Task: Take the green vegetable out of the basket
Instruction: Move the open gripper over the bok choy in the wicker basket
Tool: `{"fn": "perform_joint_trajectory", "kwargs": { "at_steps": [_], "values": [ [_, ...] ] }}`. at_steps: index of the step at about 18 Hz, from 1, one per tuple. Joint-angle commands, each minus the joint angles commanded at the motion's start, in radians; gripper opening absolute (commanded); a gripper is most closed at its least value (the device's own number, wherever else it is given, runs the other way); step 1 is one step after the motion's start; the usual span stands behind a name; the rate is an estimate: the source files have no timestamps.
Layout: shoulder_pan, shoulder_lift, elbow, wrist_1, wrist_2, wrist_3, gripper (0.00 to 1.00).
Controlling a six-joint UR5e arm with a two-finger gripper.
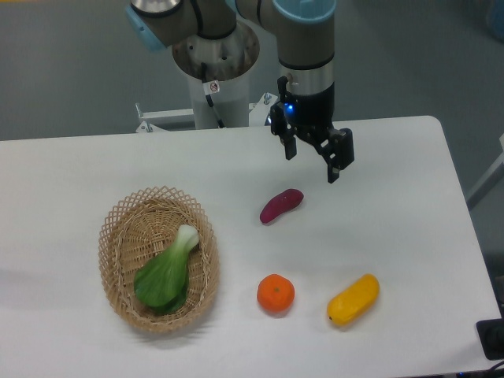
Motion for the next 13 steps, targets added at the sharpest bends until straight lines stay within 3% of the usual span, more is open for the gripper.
{"fn": "perform_joint_trajectory", "kwargs": {
  "at_steps": [8,11,13],
  "values": [
    [-0.04,0.018,-0.031,0.005,0.008,-0.018,1.0],
    [-0.087,0.017,-0.049,0.015,0.002,-0.173,1.0],
    [-0.139,0.003,-0.063,0.084,0.005,-0.312,1.0]
  ]
}}
